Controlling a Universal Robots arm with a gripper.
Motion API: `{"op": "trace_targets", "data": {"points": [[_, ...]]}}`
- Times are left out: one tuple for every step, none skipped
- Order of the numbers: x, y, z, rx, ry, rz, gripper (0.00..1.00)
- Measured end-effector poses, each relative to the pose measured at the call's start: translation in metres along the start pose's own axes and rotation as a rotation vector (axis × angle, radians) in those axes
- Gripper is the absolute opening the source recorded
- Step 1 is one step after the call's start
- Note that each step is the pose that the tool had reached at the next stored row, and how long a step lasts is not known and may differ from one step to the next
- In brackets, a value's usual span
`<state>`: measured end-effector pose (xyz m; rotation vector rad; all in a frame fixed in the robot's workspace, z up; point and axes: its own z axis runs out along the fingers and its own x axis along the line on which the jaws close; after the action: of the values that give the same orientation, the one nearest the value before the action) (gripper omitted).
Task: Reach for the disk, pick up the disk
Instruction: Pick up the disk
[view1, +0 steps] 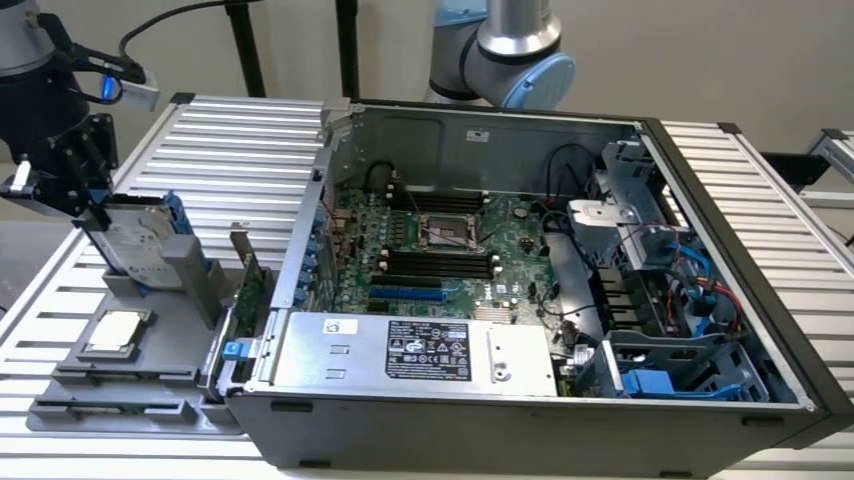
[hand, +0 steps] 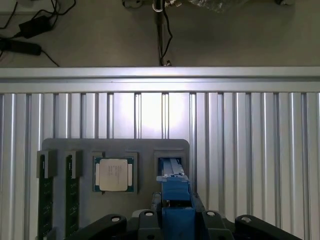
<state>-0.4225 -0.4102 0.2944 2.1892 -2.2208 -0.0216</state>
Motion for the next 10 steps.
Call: {"op": "trace_targets", "data": {"points": [[0.0,0.0,-0.0003,0.0001,0.0,0.0,0.33],[0.0,0.0,-0.001,0.0,0.0001,0.0,0.33],[0.0,0.0,-0.0019,-0.0002,0.0001,0.0,0.33],[0.0,0.0,-0.003,-0.0002,0.0,0.0,0.33],[0.0,-0.0001,-0.0046,-0.0002,0.0,0.0,0.33],[0.0,-0.0002,-0.0067,-0.0002,0.0,0.0,0.33],[0.0,-0.0006,-0.0093,0.0,-0.0001,0.0,0.33],[0.0,-0.0009,-0.0125,0.0,-0.0002,0.0,0.33],[0.0,-0.0011,-0.0166,-0.0002,-0.0002,0.0,0.33],[0.0,-0.0013,-0.021,-0.0001,-0.0003,0.0,0.33]]}}
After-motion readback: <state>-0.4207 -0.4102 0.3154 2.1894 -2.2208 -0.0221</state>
